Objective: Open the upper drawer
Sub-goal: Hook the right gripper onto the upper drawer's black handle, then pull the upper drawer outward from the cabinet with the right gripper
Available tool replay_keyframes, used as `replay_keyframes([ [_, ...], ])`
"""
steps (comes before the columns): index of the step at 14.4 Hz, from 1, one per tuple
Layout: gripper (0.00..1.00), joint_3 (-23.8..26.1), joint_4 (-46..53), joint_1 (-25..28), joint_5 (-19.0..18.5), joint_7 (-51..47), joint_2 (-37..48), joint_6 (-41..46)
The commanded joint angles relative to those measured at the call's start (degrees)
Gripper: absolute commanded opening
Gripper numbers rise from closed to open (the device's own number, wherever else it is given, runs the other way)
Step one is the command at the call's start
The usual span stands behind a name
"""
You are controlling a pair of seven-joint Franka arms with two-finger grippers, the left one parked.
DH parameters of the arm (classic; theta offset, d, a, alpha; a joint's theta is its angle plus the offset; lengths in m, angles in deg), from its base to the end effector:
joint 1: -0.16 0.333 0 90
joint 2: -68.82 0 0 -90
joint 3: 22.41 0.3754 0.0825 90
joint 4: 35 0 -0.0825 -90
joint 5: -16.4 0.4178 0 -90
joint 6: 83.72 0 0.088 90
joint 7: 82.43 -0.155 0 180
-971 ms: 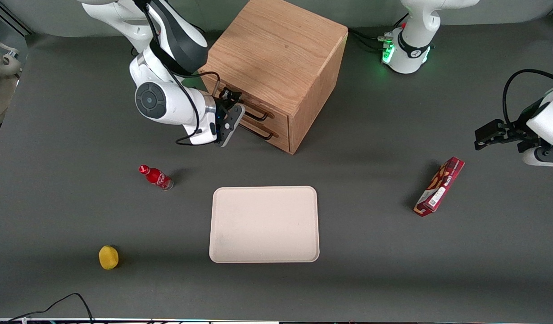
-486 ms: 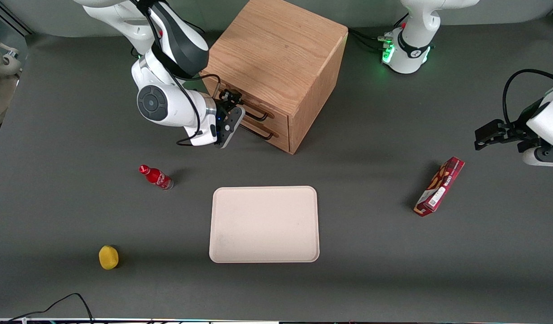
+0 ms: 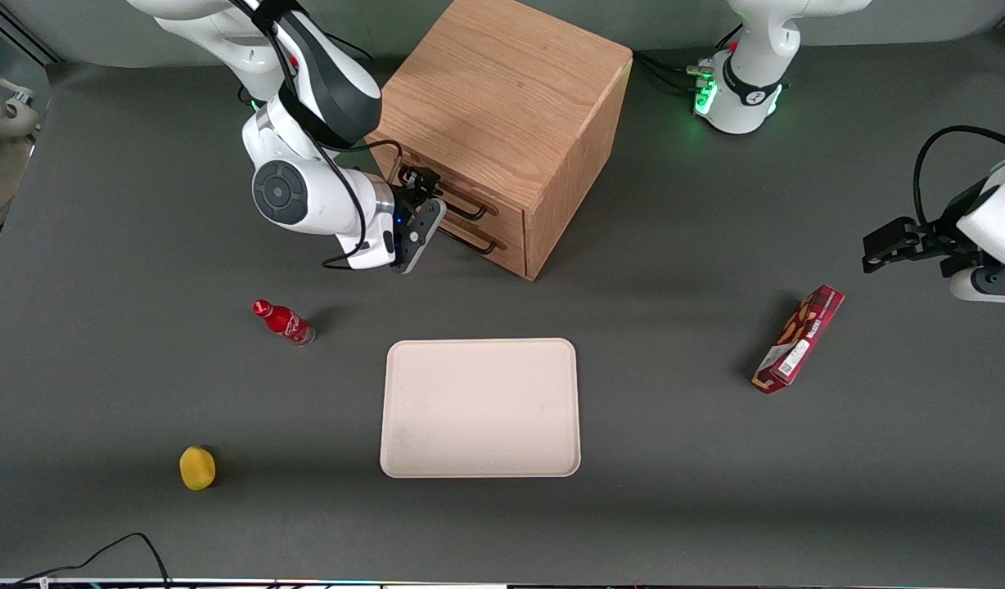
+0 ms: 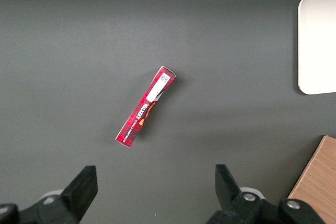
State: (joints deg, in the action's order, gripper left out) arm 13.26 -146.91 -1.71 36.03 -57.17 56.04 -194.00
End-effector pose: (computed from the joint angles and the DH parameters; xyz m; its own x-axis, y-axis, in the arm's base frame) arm 0.4870 0.3579 0.3737 0.6302 0.7752 -0.0445 0.6731 -0.5739 -0.4665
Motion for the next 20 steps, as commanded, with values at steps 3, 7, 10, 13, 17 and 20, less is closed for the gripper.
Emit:
replay_keyframes([
  [3, 1.0, 0.01, 0.28, -0.06, -3.45, -0.65, -1.37, -1.07],
  [7, 1.0, -0.69, 1.85, -0.32, -5.12, -0.21, -2.85, -0.99],
  [10, 1.0, -1.83, 4.05, -0.41, -6.44, -0.39, -4.61, -0.55],
  [13, 1.0, -2.01, 6.77, -0.5, -7.23, -0.83, -6.81, -0.28],
  [17, 1.0, -3.77, 11.61, -0.24, -8.81, -0.74, -9.45, 3.23],
  [20, 1.0, -3.95, 14.77, -0.41, -9.87, -0.74, -11.03, 5.95],
])
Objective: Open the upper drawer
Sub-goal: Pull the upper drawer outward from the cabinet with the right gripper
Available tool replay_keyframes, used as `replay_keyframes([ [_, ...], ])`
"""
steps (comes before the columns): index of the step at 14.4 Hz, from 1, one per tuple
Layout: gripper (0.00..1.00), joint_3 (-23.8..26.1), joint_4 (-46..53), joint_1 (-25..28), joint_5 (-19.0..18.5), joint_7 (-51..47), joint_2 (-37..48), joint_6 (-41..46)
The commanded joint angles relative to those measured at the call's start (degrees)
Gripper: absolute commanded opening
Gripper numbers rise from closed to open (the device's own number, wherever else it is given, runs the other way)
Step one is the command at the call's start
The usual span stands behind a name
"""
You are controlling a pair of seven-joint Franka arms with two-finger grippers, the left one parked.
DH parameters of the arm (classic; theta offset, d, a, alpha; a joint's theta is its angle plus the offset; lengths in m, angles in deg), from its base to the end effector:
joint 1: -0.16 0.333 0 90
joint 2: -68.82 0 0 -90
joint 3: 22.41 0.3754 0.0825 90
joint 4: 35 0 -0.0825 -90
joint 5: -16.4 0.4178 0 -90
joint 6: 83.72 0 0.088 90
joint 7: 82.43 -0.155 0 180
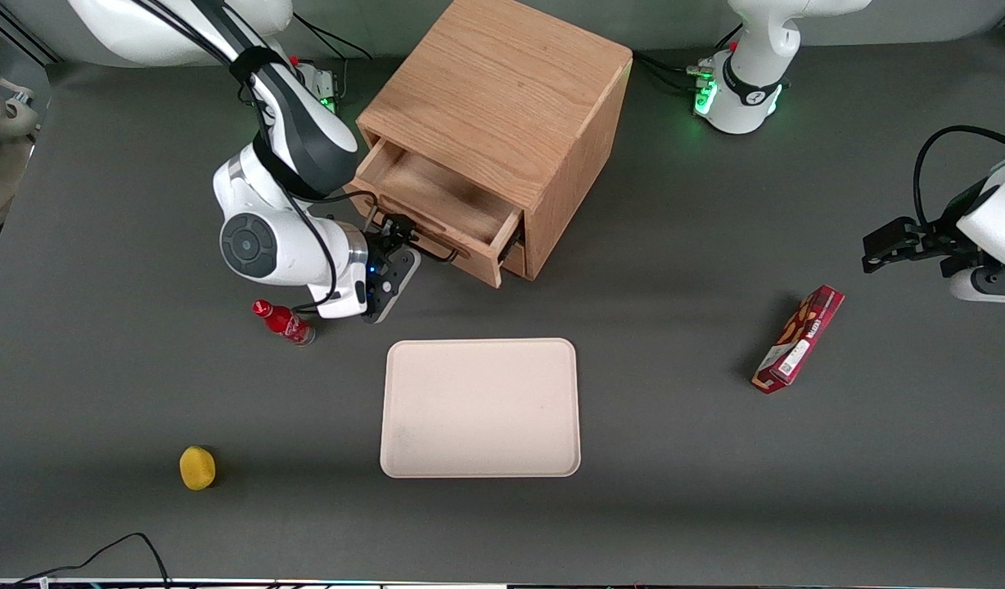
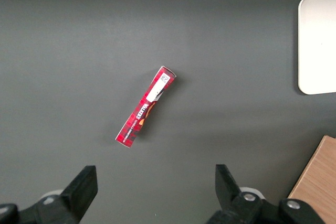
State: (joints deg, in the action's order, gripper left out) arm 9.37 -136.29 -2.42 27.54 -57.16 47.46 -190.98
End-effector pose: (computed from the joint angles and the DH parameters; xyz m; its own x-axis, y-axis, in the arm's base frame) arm 0.5726 0.3171 0.3637 0.6411 0.7656 -0.0545 0.6824 -0.6010 -0.4160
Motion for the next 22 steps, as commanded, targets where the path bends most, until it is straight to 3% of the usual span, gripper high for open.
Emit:
replay_keyframes([
  [1, 1.0, -1.01, 5.39, 0.38, -1.39, -0.57, -2.9, 4.07],
  [11, 1.0, -2.78, 9.18, 0.47, -3.85, 1.01, -5.01, 5.22],
  [22, 1.0, -7.26, 13.48, 0.47, -3.94, 6.11, -6.41, 8.48],
])
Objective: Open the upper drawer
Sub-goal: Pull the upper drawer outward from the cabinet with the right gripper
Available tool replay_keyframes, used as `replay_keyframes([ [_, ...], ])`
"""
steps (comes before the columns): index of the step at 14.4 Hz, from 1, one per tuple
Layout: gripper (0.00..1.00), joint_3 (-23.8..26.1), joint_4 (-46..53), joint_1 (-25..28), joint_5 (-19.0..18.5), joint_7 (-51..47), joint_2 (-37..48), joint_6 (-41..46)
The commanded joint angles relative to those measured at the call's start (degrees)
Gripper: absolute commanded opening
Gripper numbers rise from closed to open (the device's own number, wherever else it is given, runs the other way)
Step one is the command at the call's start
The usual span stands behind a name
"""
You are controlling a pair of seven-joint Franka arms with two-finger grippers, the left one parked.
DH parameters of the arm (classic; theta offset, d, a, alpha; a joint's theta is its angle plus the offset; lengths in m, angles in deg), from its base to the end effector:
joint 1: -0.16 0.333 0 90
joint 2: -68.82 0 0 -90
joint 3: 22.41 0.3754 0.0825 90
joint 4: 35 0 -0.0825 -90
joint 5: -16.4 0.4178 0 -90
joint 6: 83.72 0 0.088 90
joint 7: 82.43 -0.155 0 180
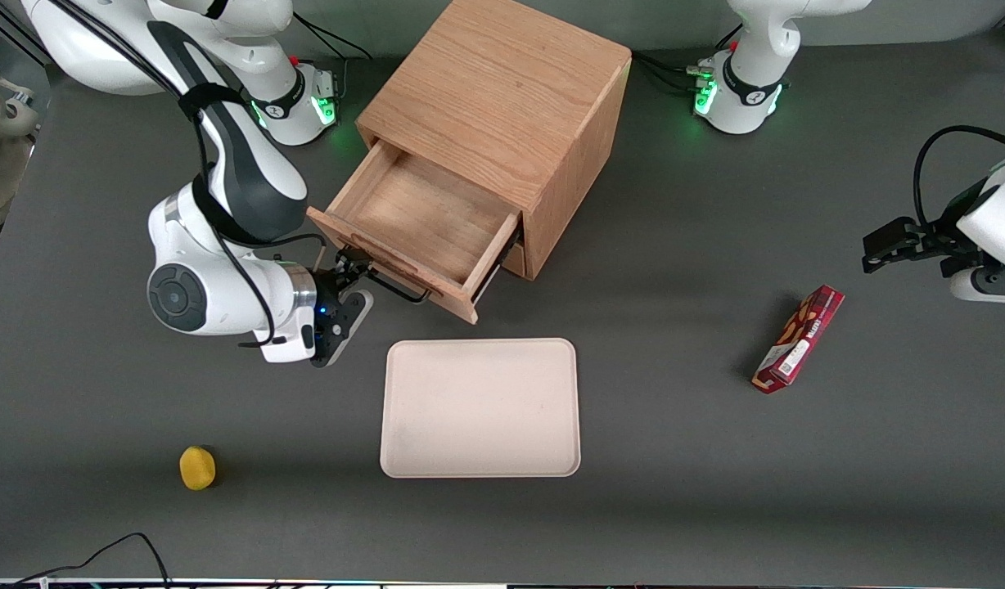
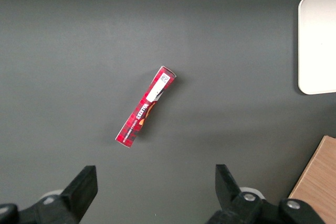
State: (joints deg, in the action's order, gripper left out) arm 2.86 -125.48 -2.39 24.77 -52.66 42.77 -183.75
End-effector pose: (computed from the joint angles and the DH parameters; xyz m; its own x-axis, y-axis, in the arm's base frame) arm 0.6421 0.2516 0.3785 0.6448 0.7621 -0.0593 0.6849 -0.6105 -0.3977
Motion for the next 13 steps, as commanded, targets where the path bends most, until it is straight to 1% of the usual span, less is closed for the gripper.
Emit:
replay_keyframes([
  [1, 1.0, -1.09, 3.28, 0.44, -1.16, 1.61, -2.07, 1.77],
  [5, 1.0, -1.19, 6.0, 0.53, -2.65, 1.61, -3.48, 3.71],
  [8, 1.0, -1.19, 6.8, 0.45, -2.74, 1.7, -3.66, 4.93],
  [10, 1.0, -1.27, 7.77, 0.36, -2.83, 3.8, -3.66, 6.17],
  [13, 1.0, -2.77, 8.03, 0.44, -2.74, 4.33, -3.66, 6.26],
])
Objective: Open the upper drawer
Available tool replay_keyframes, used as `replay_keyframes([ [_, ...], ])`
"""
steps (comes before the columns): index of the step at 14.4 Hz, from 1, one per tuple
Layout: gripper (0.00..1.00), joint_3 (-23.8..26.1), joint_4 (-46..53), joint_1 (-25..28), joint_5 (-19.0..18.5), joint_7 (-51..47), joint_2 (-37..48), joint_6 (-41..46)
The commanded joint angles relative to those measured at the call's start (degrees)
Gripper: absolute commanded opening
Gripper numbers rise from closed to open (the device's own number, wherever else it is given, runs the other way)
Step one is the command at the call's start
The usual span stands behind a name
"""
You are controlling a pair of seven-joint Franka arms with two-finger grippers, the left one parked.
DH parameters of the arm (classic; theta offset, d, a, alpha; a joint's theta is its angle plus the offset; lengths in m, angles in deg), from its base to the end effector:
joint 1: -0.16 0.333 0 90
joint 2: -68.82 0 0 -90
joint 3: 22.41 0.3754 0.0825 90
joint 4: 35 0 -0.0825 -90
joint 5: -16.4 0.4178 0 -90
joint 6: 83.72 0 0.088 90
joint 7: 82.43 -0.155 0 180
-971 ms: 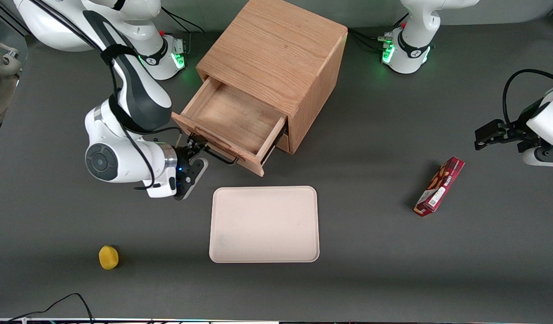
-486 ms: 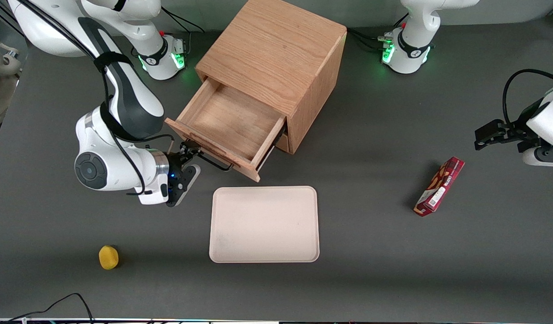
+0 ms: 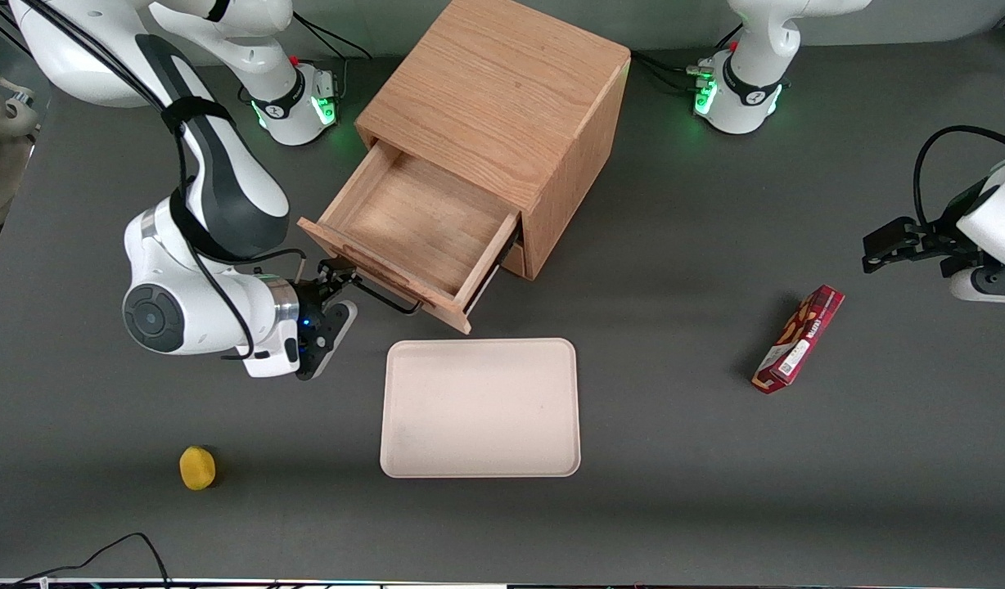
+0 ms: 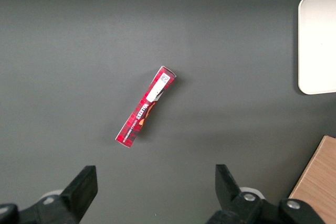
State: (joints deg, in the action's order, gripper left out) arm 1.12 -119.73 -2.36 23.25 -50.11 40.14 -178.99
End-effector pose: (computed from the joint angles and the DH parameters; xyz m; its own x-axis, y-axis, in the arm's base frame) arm 0.6649 0.2288 0.3862 0.6203 0.7811 -0.0722 0.6994 -0.5924 -0.3998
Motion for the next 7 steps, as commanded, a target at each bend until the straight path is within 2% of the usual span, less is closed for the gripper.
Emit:
replay_keyframes([
  [1, 1.0, -1.2, 2.46, 0.42, -1.22, 3.0, -1.03, 1.5],
  [7, 1.0, -1.82, 7.37, 0.68, -1.05, 2.57, -0.94, 7.01],
])
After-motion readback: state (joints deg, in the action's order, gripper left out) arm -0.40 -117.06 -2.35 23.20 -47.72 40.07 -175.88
